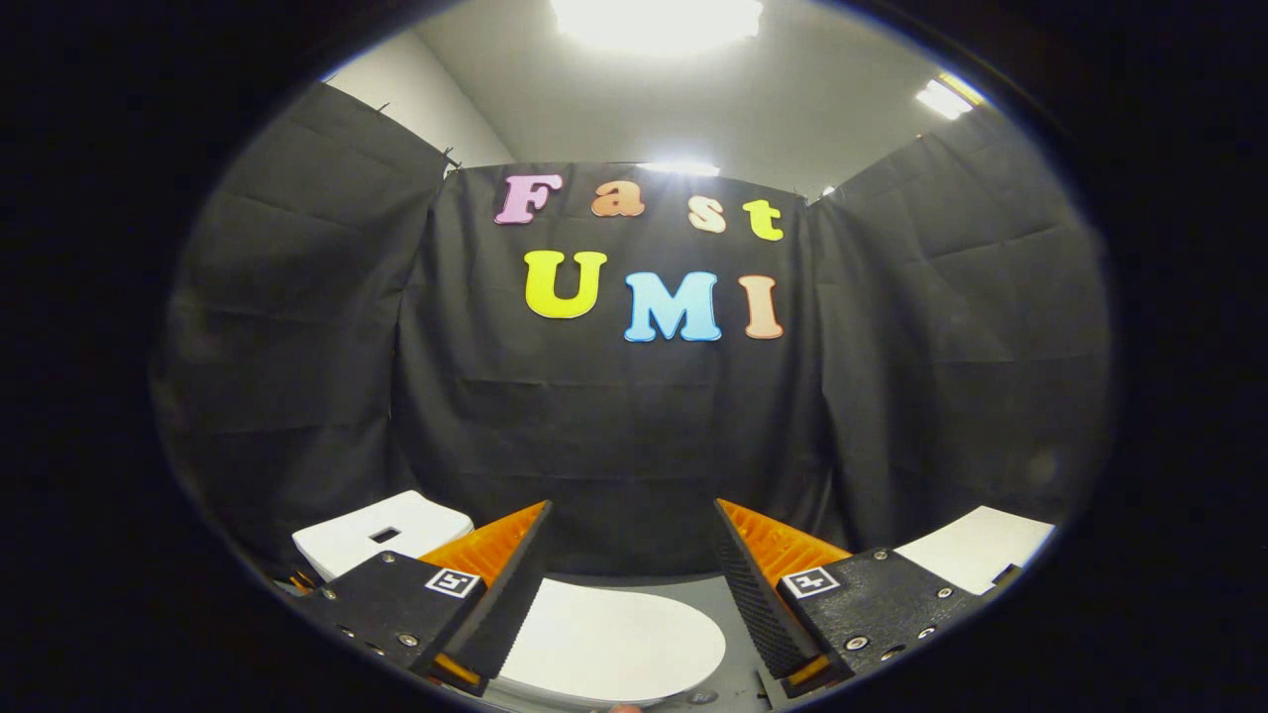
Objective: Open the toilet lid.
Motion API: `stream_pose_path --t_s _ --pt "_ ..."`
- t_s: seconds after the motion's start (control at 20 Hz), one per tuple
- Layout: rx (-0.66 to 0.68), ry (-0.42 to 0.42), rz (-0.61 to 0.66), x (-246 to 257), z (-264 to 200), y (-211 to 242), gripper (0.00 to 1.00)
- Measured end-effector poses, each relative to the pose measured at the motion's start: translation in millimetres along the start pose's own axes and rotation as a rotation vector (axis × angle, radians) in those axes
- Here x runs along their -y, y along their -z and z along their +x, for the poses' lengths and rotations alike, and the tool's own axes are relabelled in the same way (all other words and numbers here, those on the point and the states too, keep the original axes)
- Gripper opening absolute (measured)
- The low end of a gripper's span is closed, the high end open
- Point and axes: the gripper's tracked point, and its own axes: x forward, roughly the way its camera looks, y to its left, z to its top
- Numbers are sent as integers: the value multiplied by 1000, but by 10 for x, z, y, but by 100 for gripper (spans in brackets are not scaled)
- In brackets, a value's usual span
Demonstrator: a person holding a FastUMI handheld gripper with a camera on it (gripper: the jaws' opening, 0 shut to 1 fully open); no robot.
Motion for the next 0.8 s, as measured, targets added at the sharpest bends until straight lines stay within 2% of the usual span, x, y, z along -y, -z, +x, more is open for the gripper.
stream_pose_path --t_s 0.2,0.5,0.8 --pt "-80 61 53 159 60 256 95" --pt "-132 105 108 332 128 559 95" --pt "-217 143 285 496 194 1056 94"
